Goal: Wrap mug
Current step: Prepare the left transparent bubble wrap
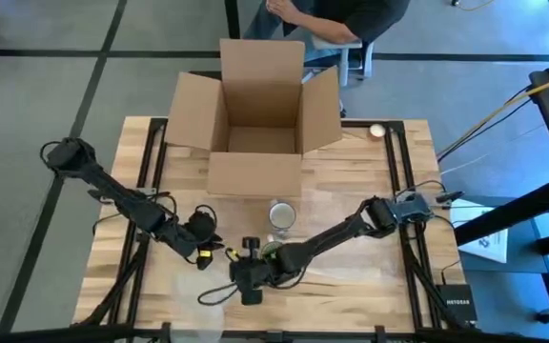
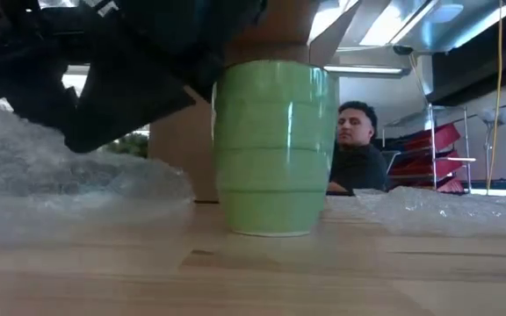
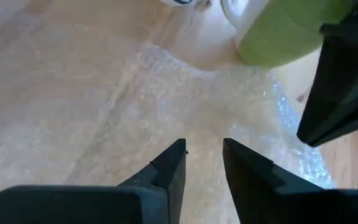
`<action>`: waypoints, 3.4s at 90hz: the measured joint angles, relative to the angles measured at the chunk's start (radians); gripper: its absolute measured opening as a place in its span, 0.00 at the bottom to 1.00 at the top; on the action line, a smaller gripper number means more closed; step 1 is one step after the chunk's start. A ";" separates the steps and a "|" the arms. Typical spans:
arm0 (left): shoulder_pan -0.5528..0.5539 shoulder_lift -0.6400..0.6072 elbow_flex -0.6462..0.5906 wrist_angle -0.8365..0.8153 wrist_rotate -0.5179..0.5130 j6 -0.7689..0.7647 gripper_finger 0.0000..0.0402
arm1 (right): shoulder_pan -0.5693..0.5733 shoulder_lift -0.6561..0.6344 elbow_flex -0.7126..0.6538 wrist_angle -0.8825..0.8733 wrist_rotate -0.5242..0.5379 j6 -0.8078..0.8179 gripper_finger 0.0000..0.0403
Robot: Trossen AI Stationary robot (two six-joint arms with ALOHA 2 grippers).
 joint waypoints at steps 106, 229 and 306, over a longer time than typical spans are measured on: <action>0.000 0.001 -0.003 -0.157 0.011 -0.053 0.22 | -0.021 -0.030 0.040 -0.001 0.027 -0.021 0.03; 0.074 0.003 -0.219 -0.178 -0.142 -0.228 0.22 | 0.062 -0.074 0.039 -0.369 -0.444 -0.133 0.03; 0.020 -0.120 -0.071 -0.174 0.004 -0.114 0.22 | -0.053 0.053 0.084 -0.176 -0.157 -0.081 0.03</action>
